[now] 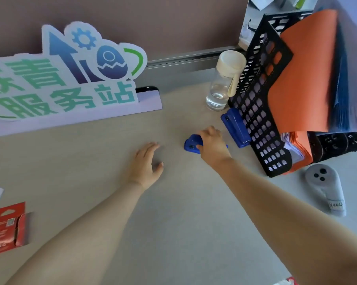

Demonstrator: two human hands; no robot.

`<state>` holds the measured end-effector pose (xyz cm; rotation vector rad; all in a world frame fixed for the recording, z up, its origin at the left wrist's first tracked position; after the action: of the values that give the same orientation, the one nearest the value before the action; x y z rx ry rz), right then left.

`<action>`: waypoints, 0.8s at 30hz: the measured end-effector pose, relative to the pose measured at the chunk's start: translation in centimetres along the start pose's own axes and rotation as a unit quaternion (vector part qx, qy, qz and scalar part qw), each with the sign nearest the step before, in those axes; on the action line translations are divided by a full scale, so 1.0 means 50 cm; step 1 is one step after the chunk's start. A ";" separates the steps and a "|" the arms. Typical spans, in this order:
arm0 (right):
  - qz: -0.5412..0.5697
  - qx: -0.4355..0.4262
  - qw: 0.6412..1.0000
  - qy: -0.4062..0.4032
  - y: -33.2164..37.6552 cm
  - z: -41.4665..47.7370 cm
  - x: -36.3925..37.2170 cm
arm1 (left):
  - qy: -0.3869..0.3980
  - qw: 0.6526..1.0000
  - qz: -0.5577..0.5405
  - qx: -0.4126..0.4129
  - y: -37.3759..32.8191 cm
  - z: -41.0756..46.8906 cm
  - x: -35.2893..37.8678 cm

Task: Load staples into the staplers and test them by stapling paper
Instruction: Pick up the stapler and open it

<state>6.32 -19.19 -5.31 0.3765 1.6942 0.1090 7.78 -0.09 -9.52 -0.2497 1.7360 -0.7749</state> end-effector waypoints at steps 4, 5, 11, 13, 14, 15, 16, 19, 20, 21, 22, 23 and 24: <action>0.093 -0.067 0.993 0.029 0.084 -0.043 0.042 | 0.010 0.999 -0.053 0.006 0.018 -0.062 -0.006; 0.107 -0.082 0.990 0.037 0.108 -0.054 0.050 | 0.018 0.999 -0.049 0.008 0.027 -0.075 -0.008; 0.149 -0.151 0.975 0.069 0.246 -0.117 0.101 | -0.001 0.999 -0.031 0.021 0.074 -0.146 -0.069; 0.167 -0.166 0.969 0.075 0.287 -0.134 0.118 | -0.024 0.999 -0.034 0.022 0.093 -0.173 -0.094; 0.179 -0.171 0.966 0.077 0.307 -0.143 0.125 | -0.038 0.999 -0.026 0.021 0.104 -0.187 -0.105; 0.193 -0.175 0.962 0.079 0.326 -0.152 0.131 | -0.050 0.998 -0.020 0.014 0.118 -0.202 -0.113; 0.205 -0.178 0.959 0.081 0.343 -0.160 0.138 | -0.063 0.998 -0.022 0.005 0.132 -0.216 -0.120; 0.227 -0.187 0.952 0.089 0.388 -0.180 0.157 | -0.098 0.993 -0.060 -0.038 0.174 -0.250 -0.136; 0.231 -0.189 0.950 0.092 0.400 -0.186 0.161 | -0.108 0.990 -0.074 -0.047 0.186 -0.259 -0.140; 0.234 -0.189 0.949 0.095 0.412 -0.190 0.165 | -0.114 0.989 -0.078 -0.052 0.195 -0.268 -0.145; 0.236 -0.190 0.948 0.095 0.422 -0.193 0.166 | -0.121 0.988 -0.075 -0.053 0.201 -0.276 -0.151; 0.238 -0.190 0.948 0.095 0.432 -0.195 0.167 | -0.127 0.988 -0.071 -0.053 0.207 -0.282 -0.156; 0.241 -0.190 0.947 0.094 0.440 -0.196 0.168 | -0.135 0.987 -0.065 -0.052 0.214 -0.288 -0.162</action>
<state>-0.15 5.49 -5.39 0.4913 1.6895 0.8434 -0.57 17.66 -8.01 -0.5204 1.5156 -0.7095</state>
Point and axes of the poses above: each hand's wrist, its own z-axis towards the middle knuckle, its own x-axis out of the palm, y = z × x, the point moved 10 cm from there along z, towards the middle knuckle, and after that the axes turned 2 degrees about -x, right-handed, at the moved point
